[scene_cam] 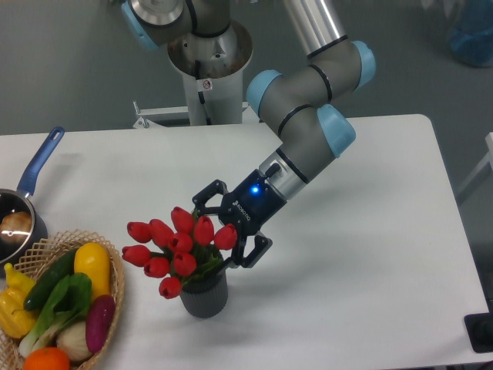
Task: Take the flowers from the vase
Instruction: 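Close the gripper on the bundle of tulip stems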
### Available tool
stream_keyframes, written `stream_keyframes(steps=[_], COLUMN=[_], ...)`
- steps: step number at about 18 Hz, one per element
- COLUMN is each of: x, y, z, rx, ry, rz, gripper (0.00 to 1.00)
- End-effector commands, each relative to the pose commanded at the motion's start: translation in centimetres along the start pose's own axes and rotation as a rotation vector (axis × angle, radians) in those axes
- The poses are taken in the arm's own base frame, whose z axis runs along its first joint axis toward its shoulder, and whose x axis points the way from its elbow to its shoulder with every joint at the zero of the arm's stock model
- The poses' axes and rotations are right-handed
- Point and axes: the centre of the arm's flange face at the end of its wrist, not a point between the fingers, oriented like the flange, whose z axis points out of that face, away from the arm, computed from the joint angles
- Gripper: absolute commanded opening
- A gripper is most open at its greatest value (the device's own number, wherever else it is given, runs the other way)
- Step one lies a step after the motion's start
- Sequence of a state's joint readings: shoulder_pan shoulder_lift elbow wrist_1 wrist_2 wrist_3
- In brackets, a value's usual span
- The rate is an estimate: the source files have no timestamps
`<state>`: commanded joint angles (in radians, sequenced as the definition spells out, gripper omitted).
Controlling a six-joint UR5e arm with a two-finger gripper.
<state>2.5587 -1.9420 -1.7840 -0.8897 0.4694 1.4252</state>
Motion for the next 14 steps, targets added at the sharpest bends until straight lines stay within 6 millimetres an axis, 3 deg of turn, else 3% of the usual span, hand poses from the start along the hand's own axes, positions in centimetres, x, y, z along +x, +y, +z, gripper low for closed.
stream_keyframes(steps=[6,14], x=[-0.07,-0.29], y=[-0.79,-0.34], z=[0.33,0.78], rx=[0.003,0.003], ry=[0.004,0.006], rz=[-0.064,-0.06], gripper=[1.0,1.0])
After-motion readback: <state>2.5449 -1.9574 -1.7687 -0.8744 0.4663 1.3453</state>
